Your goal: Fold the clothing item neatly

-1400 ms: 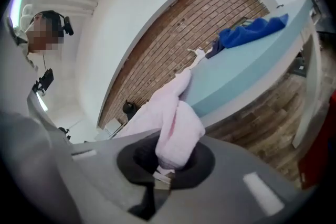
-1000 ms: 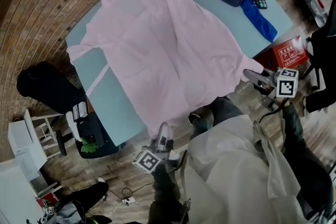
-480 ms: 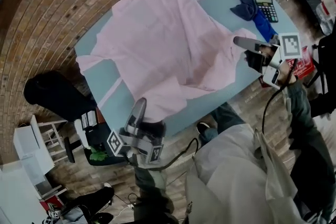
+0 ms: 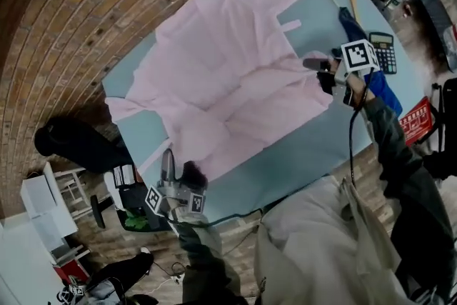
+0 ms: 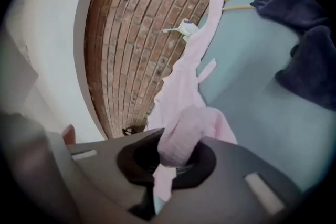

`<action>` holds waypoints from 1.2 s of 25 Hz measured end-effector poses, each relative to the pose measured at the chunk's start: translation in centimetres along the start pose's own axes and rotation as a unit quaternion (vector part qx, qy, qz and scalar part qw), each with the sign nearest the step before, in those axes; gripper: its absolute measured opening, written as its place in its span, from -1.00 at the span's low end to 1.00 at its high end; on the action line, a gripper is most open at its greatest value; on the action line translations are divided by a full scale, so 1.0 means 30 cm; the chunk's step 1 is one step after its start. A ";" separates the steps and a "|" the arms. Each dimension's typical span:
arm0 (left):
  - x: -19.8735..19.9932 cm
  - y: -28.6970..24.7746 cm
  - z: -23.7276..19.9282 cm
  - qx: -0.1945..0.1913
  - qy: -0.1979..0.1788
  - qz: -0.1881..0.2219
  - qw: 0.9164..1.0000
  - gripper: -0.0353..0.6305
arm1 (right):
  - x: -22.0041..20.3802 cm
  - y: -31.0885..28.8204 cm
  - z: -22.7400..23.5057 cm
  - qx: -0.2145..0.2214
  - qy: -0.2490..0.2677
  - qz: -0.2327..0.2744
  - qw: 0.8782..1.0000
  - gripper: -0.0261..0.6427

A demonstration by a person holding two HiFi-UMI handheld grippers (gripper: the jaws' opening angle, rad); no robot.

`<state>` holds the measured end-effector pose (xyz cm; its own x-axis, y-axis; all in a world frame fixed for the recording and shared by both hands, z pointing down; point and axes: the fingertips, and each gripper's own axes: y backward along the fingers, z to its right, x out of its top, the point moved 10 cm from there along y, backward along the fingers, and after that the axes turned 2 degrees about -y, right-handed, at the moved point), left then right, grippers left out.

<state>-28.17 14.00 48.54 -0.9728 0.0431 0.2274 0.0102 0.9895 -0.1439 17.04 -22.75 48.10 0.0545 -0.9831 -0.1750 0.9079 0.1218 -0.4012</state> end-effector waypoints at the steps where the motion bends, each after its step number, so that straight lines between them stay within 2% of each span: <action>1: -0.021 0.019 -0.020 0.013 -0.020 -0.014 1.000 0.27 | -0.027 0.009 0.016 -0.015 0.025 -0.015 0.999 -0.89; 3: -0.049 0.054 -0.037 0.032 -0.071 -0.043 0.996 0.27 | -0.076 0.044 0.013 -0.033 0.082 -0.021 0.996 -0.89; 4: -0.061 0.072 -0.039 0.048 -0.106 -0.062 0.991 0.27 | -0.105 0.066 -0.001 -0.035 0.105 -0.013 0.994 -0.89; 5: -0.075 0.095 -0.045 0.073 -0.149 -0.084 0.983 0.27 | -0.141 0.090 -0.016 -0.037 0.124 -0.005 0.992 -0.89; 6: -0.093 0.121 -0.055 0.103 -0.201 -0.111 0.968 0.27 | -0.181 0.114 -0.028 -0.044 0.142 0.000 0.989 -0.89; 8: -0.133 0.173 -0.082 0.163 -0.309 -0.164 0.922 0.27 | -0.259 0.154 -0.033 -0.064 0.172 -0.004 0.983 -0.89; 9: -0.151 0.191 -0.092 0.181 -0.348 -0.181 0.902 0.26 | -0.286 0.166 -0.022 -0.070 0.179 -0.011 0.981 -0.89; 10: -0.161 0.199 -0.099 0.186 -0.367 -0.185 0.892 0.16 | -0.297 0.169 -0.003 -0.068 0.178 -0.023 0.981 -0.89; 11: -0.156 0.198 -0.101 0.187 -0.367 -0.172 0.895 -0.08 | -0.285 0.163 0.018 -0.053 0.170 -0.040 0.983 -0.89; 12: -0.131 0.190 -0.095 0.186 -0.350 -0.145 0.906 -0.33 | -0.251 0.150 0.031 -0.024 0.148 -0.057 0.987 -0.89; 13: -0.093 0.170 -0.078 0.174 -0.324 -0.112 0.923 -0.63 | -0.206 0.138 0.034 0.015 0.098 -0.065 0.993 -0.89; 14: -0.053 0.133 -0.047 0.138 -0.298 -0.084 0.941 -0.71 | -0.159 0.128 0.022 0.060 0.030 -0.056 0.996 -0.89; 15: -0.021 0.083 -0.005 0.087 -0.272 -0.066 0.956 -0.67 | -0.104 0.117 -0.010 0.101 -0.020 -0.038 0.994 -0.89; 16: -0.004 0.031 0.040 0.038 -0.250 -0.056 0.966 -0.57 | -0.042 0.104 -0.054 0.122 -0.034 -0.021 0.992 -0.88; 17: 0.000 -0.011 0.080 0.002 -0.237 -0.053 0.970 -0.43 | 0.016 0.093 -0.096 0.117 -0.020 -0.013 0.993 -0.80; 18: -0.004 -0.037 0.108 -0.017 -0.235 -0.057 0.970 -0.33 | 0.062 0.084 -0.128 0.094 0.006 -0.014 0.995 -0.78; 19: -0.011 -0.049 0.119 -0.022 -0.240 -0.063 0.969 -0.32 | 0.090 0.077 -0.147 0.062 0.035 -0.022 0.997 -0.72; 20: -0.019 -0.050 0.116 -0.018 -0.245 -0.070 0.967 -0.32 | 0.102 0.073 -0.156 0.030 0.062 -0.035 0.997 -0.61; 22: -0.025 -0.040 0.081 -0.006 -0.241 -0.078 0.967 -0.32 | 0.103 0.070 -0.151 -0.013 0.108 -0.066 0.992 -0.59; 24: -0.028 -0.026 0.041 0.000 -0.228 -0.078 0.971 -0.32 | 0.107 0.069 -0.141 -0.021 0.135 -0.071 0.988 -0.72; 27: -0.035 -0.013 0.013 0.021 -0.234 -0.083 0.968 -0.32 | 0.099 0.064 -0.127 -0.005 0.131 -0.080 0.988 -0.72; 30: -0.040 -0.021 0.017 0.032 -0.251 -0.091 0.963 -0.29 | 0.070 0.063 -0.114 -0.037 0.159 -0.097 0.982 -0.60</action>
<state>-27.11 13.27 47.87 -0.9465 -0.2177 -0.2384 -0.1689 0.9632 -0.2092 17.43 -24.12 43.90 -0.2598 -0.8981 -0.3549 0.8549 -0.0430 -0.5170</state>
